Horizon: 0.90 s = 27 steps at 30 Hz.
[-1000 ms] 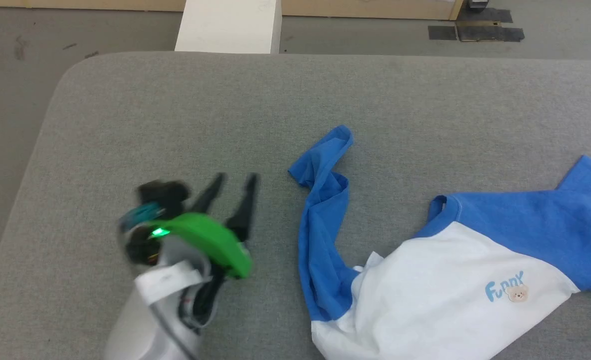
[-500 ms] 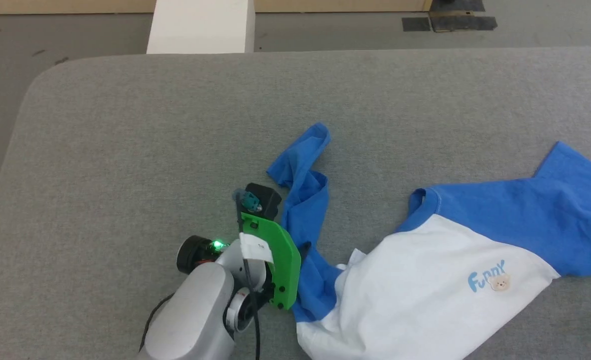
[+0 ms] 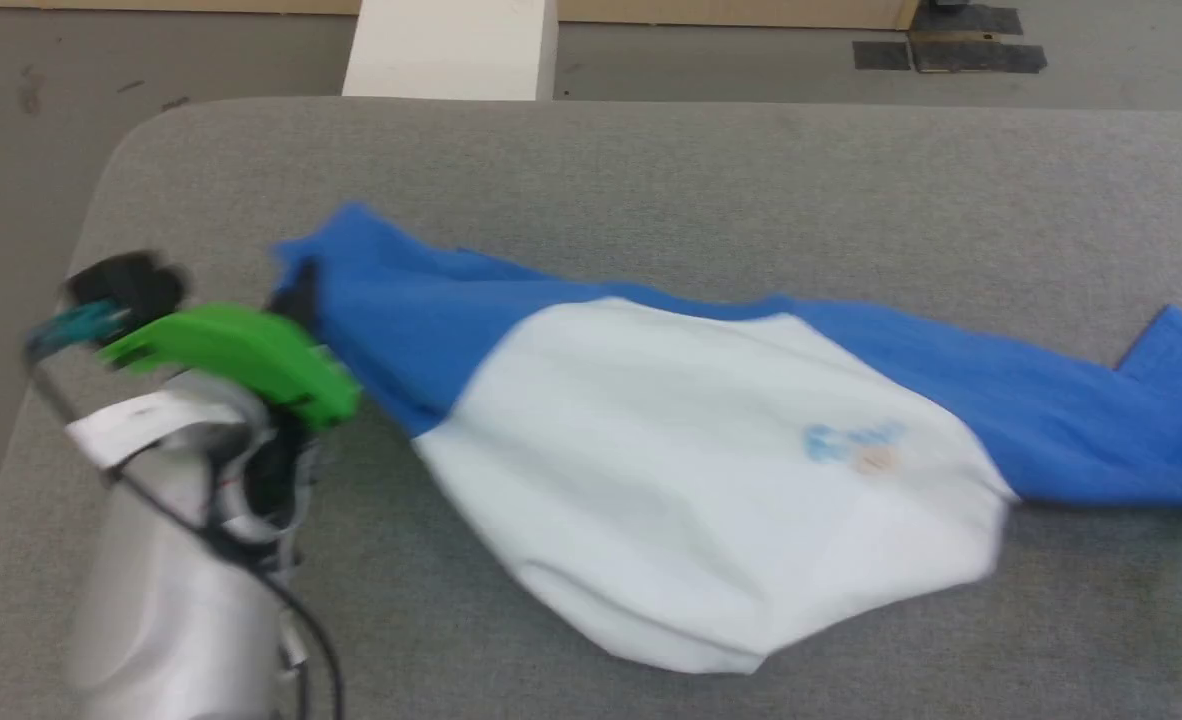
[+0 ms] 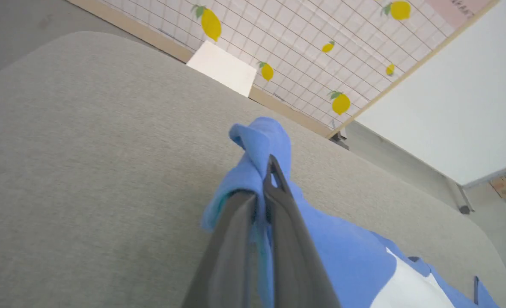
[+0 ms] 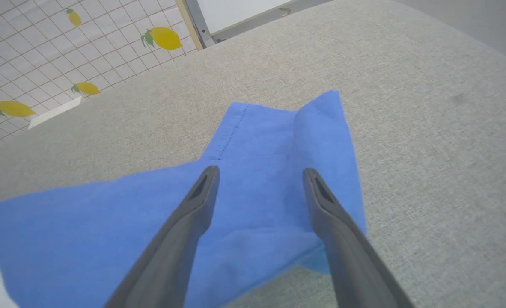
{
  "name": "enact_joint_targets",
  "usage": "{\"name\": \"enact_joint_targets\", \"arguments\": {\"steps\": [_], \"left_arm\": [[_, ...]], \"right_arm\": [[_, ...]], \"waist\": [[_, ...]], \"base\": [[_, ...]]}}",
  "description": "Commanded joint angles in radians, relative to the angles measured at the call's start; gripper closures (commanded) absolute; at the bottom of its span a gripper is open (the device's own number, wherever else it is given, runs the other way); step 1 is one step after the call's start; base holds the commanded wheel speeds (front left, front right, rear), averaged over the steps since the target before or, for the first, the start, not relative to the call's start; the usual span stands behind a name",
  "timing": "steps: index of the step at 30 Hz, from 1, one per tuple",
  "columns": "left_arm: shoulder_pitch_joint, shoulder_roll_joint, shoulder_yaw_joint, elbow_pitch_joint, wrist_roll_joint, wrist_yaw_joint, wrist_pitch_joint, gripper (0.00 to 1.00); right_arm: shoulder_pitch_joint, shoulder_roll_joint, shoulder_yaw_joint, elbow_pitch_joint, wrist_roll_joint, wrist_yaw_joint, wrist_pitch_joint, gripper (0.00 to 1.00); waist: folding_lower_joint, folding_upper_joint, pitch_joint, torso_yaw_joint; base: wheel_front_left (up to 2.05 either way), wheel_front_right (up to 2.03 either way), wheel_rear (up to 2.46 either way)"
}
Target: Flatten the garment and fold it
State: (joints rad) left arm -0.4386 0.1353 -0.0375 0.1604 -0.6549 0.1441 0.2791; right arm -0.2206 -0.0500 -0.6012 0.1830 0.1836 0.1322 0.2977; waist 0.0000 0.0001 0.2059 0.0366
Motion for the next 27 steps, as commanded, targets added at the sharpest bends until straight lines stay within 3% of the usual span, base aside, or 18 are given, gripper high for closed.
{"name": "enact_joint_targets", "arguments": {"steps": [1,4,7,8,9,14,16,17,20,22,27], "left_arm": [[0.042,0.023,0.040,0.018,-0.008,0.030,-0.013,1.00],[0.124,0.032,0.090,0.057,-0.025,0.069,-0.011,1.00],[0.186,0.012,0.081,0.108,-0.055,0.063,0.031,1.00],[0.194,0.003,0.085,0.116,-0.070,0.059,0.033,0.71],[0.198,-0.004,0.089,0.121,-0.080,0.053,0.026,0.00],[0.188,-0.006,0.130,0.073,-0.106,-0.002,-0.075,0.00],[0.189,0.020,0.151,0.026,-0.072,-0.028,-0.170,0.00],[0.212,0.063,0.155,-0.032,0.022,-0.067,-0.339,0.00],[0.250,0.065,0.138,-0.041,0.085,-0.086,-0.452,0.00],[0.277,0.051,0.126,-0.017,0.095,-0.082,-0.466,0.00],[0.297,0.021,0.156,0.058,0.085,-0.010,-0.462,0.00]], "right_arm": [[-0.014,0.000,0.014,0.002,-0.008,-0.002,-0.005,0.00],[-0.020,0.000,0.029,0.006,-0.009,-0.002,-0.006,0.00],[-0.018,0.000,0.036,0.012,-0.009,-0.002,-0.006,0.00],[-0.019,0.000,0.038,0.014,-0.010,-0.002,-0.007,0.00],[-0.020,0.000,0.042,0.016,-0.010,-0.002,-0.006,0.00],[-0.026,0.000,0.068,0.002,-0.021,-0.002,-0.007,0.00],[-0.029,0.000,0.092,-0.014,-0.026,-0.002,-0.007,0.00],[-0.033,0.000,0.163,-0.043,-0.035,-0.002,0.010,0.00],[-0.047,0.000,0.237,-0.067,-0.054,-0.002,0.040,0.00],[-0.070,0.000,0.293,-0.078,-0.075,-0.002,0.067,0.00],[-0.176,0.000,0.453,-0.079,-0.140,-0.002,0.161,0.00]], "waist": [[0.0000,-0.0001,-0.004,0.010],[0.0000,-0.0001,-0.004,0.020],[0.0000,-0.0001,-0.001,0.033],[0.0000,-0.0001,-0.001,0.035],[0.0000,-0.0001,-0.001,0.038],[0.0000,-0.0001,-0.006,0.045],[0.0000,-0.0001,-0.008,0.044],[0.0000,-0.0001,-0.006,0.040],[0.0000,-0.0001,0.003,0.039],[0.0000,-0.0001,0.013,0.039],[0.0000,-0.0001,0.054,0.050]], "base": [[0.00,0.00,0.00],[0.00,0.00,0.00],[0.00,0.00,0.00],[0.00,0.00,0.00],[0.00,0.00,0.00],[0.00,0.00,0.00],[0.00,0.00,0.00],[0.00,0.00,0.00],[0.00,0.00,0.00],[0.00,0.00,0.00],[0.00,0.00,0.00]]}}
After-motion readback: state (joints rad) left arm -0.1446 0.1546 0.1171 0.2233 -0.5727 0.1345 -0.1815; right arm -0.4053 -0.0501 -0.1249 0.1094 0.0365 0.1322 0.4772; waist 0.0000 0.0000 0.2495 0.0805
